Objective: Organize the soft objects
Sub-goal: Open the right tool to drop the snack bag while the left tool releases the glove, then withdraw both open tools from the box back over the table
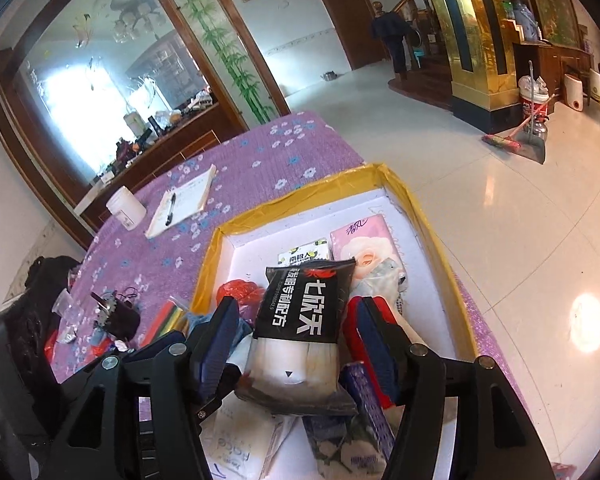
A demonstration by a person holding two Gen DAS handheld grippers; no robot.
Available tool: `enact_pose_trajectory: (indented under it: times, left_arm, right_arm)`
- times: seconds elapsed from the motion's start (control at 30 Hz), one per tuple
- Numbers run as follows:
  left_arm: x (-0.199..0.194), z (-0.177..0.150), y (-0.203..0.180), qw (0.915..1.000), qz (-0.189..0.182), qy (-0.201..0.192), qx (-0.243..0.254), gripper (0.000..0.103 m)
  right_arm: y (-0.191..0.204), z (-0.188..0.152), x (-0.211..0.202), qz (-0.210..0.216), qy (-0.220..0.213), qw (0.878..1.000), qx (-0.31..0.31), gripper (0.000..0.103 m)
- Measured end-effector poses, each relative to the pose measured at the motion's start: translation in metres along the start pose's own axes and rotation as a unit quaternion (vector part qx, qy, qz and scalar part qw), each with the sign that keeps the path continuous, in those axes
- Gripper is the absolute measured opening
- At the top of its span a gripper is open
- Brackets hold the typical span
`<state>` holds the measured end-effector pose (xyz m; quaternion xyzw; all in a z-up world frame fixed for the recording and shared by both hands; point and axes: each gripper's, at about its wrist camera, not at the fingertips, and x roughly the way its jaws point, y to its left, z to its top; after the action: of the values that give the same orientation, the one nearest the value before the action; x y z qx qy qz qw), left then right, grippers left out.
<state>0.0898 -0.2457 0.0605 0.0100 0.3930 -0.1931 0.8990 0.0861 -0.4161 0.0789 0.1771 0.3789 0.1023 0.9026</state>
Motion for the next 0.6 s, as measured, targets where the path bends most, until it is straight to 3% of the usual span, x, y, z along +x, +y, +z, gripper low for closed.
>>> enact_pose_trajectory:
  times: [0.33, 0.6]
  left_arm:
    - [-0.020, -0.018, 0.002, 0.9999, 0.002, 0.012, 0.007, 0.070]
    - [-0.049, -0.039, 0.024, 0.9999, 0.007, 0.003, -0.015, 0.070]
  right_arm:
    - [0.010, -0.018, -0.021, 0.022, -0.002, 1.000, 0.001, 0.067]
    - [0.038, -0.030, -0.024, 0.041, 0.003, 0.999, -0.031, 0.067]
